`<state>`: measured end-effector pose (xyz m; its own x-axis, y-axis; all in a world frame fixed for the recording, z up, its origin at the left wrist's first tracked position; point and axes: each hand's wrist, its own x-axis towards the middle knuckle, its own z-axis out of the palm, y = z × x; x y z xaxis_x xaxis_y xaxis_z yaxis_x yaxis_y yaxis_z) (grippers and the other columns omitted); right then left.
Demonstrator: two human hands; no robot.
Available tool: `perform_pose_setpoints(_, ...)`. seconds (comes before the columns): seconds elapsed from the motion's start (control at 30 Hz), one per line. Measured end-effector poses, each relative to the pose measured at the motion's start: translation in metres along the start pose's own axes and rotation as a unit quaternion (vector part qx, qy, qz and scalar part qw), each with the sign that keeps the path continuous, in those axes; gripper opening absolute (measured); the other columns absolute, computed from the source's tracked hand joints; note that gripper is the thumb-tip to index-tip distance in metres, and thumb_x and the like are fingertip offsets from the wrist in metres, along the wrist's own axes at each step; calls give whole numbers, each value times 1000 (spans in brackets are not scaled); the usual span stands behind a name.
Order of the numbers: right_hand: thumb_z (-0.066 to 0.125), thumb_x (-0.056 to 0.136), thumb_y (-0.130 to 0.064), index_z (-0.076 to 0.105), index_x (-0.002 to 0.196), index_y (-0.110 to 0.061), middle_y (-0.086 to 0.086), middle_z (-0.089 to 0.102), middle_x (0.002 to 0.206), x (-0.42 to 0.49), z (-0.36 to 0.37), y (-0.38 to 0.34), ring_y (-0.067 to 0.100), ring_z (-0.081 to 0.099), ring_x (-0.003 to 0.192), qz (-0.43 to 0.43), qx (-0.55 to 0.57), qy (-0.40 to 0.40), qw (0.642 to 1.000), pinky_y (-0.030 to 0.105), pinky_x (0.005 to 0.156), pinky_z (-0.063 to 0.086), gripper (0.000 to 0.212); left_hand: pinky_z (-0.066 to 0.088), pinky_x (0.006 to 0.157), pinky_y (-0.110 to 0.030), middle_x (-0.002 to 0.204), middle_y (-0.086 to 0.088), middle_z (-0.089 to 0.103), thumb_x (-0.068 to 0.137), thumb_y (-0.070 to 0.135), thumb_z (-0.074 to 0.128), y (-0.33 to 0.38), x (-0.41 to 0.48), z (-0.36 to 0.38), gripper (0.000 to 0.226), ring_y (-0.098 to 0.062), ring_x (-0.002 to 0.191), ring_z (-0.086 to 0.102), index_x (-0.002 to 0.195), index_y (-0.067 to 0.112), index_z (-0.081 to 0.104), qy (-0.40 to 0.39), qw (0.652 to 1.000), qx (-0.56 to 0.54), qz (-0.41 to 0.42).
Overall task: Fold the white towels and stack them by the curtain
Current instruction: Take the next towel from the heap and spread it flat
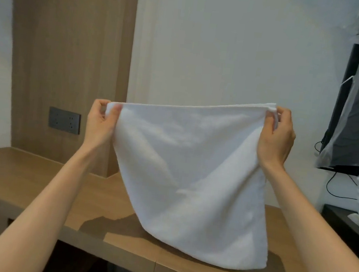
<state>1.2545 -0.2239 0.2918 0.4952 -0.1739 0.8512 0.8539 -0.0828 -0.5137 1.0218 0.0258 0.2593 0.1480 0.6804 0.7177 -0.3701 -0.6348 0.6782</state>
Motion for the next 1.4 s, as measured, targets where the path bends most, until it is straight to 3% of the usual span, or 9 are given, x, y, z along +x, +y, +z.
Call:
perform_pose_setpoints(0.17, 50, 97, -20, 56, 86, -16, -13, 46, 66, 0, -26, -27, -2, 41, 58, 69, 163, -35, 984, 16, 58, 34, 13, 44, 72, -7, 93, 17, 58, 91, 28, 59, 47, 10, -10, 6, 13, 80, 56, 94, 31, 55, 116, 988, -21, 98)
perform_pose_setpoints(0.33, 53, 94, -19, 50, 65, -19, -8, 45, 62, -9, -36, -36, 6, 42, 58, 182, 231, -59, 954, 22, 53, 34, 29, 45, 69, -5, 100, 18, 60, 90, 33, 62, 58, 17, -25, 20, 1, 93, 56, 108, 23, 64, 90, 995, -5, 39)
perform_pose_setpoints(0.43, 48, 95, -25, 53, 68, -11, 8, 56, 71, -17, -30, -13, 24, 52, 75, 158, -24, -171, 972, 34, 61, 38, 31, 42, 73, -12, 106, 5, 62, 90, 26, 63, 34, 13, -29, 27, -7, 98, 55, 112, 11, 67, 51, 995, 84, -5)
perform_pose_setpoints(0.57, 40, 97, -17, 56, 115, 2, 27, 56, 125, -54, -18, 36, 38, 56, 114, 186, -303, -392, 848, 37, 88, 45, 31, 43, 70, -23, 100, -4, 66, 90, 24, 64, -35, -25, -23, 31, -16, 93, 59, 111, 2, 69, -48, 975, 181, -118)
perform_pose_setpoints(0.63, 38, 96, -12, 47, 123, 1, 24, 52, 130, -77, -17, 53, 38, 52, 118, 200, -333, -419, 821, 37, 91, 42, 31, 43, 74, -26, 102, -7, 68, 89, 27, 66, -72, -47, -19, 32, -21, 96, 61, 108, 2, 70, -57, 965, 183, -180)
perform_pose_setpoints(0.77, 35, 94, -4, 38, 126, 2, 23, 52, 128, -105, -9, 78, 39, 52, 117, 191, -347, -402, 826, 40, 90, 42, 33, 37, 67, -27, 80, -5, 58, 86, 36, 68, -118, -60, -8, 29, -17, 76, 51, 77, 8, 67, -29, 948, 177, -263)
perform_pose_setpoints(1.07, 29, 93, -1, 39, 121, -3, 18, 55, 123, -131, 31, 127, 39, 54, 113, 158, -376, -386, 827, 40, 86, 41, 30, 34, 59, -32, 82, -6, 55, 91, 24, 61, -178, -49, 27, 19, -21, 77, 51, 87, 7, 53, -42, 947, 227, -222)
perform_pose_setpoints(1.23, 27, 98, -5, 39, 124, -8, 11, 52, 128, -144, 54, 165, 32, 54, 116, 145, -430, -408, 792, 38, 91, 41, 29, 39, 76, -38, 96, -18, 59, 96, 30, 51, -221, -54, 46, 23, -34, 94, 56, 90, 9, 45, -101, 908, 319, -253)
perform_pose_setpoints(1.4, 30, 98, -6, 38, 128, -15, 8, 50, 127, -146, 66, 207, 28, 58, 112, 112, -464, -436, 763, 35, 89, 46, 32, 37, 76, -38, 99, -16, 59, 97, 31, 49, -258, -54, 75, 23, -33, 94, 55, 89, 9, 45, -148, 873, 401, -237)
